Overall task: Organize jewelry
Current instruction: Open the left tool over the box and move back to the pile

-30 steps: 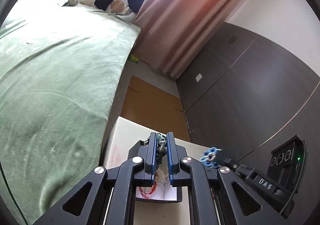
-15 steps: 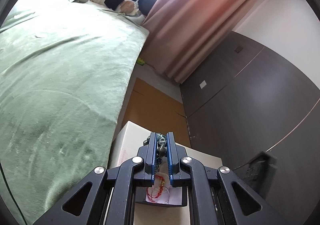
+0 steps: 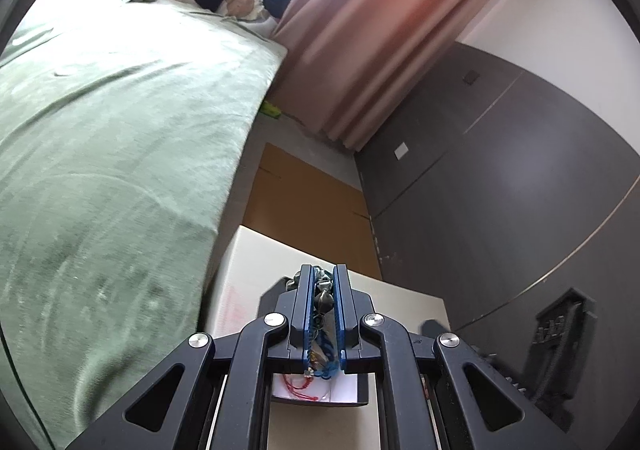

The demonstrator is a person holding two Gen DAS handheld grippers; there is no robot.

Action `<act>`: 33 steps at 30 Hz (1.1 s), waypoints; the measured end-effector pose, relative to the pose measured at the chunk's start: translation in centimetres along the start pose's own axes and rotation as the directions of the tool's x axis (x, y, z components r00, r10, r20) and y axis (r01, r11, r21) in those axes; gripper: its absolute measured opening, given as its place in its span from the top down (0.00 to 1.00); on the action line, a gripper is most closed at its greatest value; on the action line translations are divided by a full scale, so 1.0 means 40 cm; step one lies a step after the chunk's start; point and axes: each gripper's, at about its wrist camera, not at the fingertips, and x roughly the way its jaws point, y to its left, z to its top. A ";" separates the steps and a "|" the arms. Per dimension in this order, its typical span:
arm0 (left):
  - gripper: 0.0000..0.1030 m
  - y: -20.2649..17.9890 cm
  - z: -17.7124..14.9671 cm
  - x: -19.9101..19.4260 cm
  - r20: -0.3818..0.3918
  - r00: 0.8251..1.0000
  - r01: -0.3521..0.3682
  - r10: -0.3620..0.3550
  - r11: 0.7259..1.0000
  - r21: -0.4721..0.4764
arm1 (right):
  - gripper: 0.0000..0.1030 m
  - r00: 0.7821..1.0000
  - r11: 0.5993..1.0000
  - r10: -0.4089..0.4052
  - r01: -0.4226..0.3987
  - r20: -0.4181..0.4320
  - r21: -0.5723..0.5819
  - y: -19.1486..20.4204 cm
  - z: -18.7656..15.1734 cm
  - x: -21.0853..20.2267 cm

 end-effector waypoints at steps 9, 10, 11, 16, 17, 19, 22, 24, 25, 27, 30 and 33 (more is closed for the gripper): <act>0.91 -0.060 -0.036 0.070 -0.056 0.998 0.004 -0.001 0.999 0.049 | 0.38 0.997 0.996 -0.050 0.046 0.061 0.077 -0.099 0.012 -0.122; 0.91 -0.073 -0.045 0.082 -0.067 0.998 0.003 0.002 0.998 0.064 | 0.38 0.996 0.995 -0.058 0.052 0.066 0.086 -0.112 0.017 -0.133; 0.91 -0.082 -0.052 0.093 -0.076 0.997 0.003 0.002 0.997 0.073 | 0.38 0.995 0.994 -0.062 0.056 0.071 0.094 -0.118 0.019 -0.139; 0.91 -0.128 -0.086 0.147 -0.125 0.992 -0.003 0.018 0.993 0.119 | 0.38 0.994 0.988 -0.060 0.047 0.087 0.148 -0.162 0.034 -0.169; 0.90 -0.130 -0.089 0.156 -0.129 0.991 -0.024 0.041 0.991 0.129 | 0.38 0.994 0.987 -0.060 0.046 0.088 0.155 -0.169 0.036 -0.172; 0.87 -0.125 -0.093 0.180 -0.162 0.983 -0.064 0.086 0.989 0.131 | 0.38 0.994 0.985 -0.062 0.046 0.089 0.166 -0.182 0.038 -0.180; 0.63 -0.105 -0.095 0.189 -0.185 0.980 -0.063 0.078 0.994 0.087 | 0.38 0.993 0.984 -0.074 0.058 0.088 0.171 -0.191 0.038 -0.192; 0.42 -0.105 -0.096 0.178 -0.156 0.984 -0.072 0.084 0.994 0.082 | 0.38 0.993 0.984 -0.084 0.068 0.089 0.167 -0.199 0.039 -0.203; 0.35 -0.111 -0.097 0.175 -0.145 0.986 -0.074 0.086 0.993 0.086 | 0.38 0.992 0.983 -0.091 0.075 0.089 0.166 -0.203 0.039 -0.209; 0.33 -0.125 -0.101 0.166 -0.128 0.989 -0.068 0.081 0.992 0.107 | 0.38 0.990 0.982 -0.105 0.088 0.090 0.170 -0.217 0.039 -0.222; 0.33 -0.150 -0.113 0.174 -0.143 0.987 -0.049 0.067 0.991 0.125 | 0.38 0.989 0.978 -0.121 0.104 0.089 0.180 -0.235 0.043 -0.239; 0.33 -0.188 -0.137 0.187 -0.168 0.984 -0.022 0.049 0.987 0.161 | 0.38 0.987 0.974 -0.136 0.118 0.080 0.194 -0.259 0.045 -0.256</act>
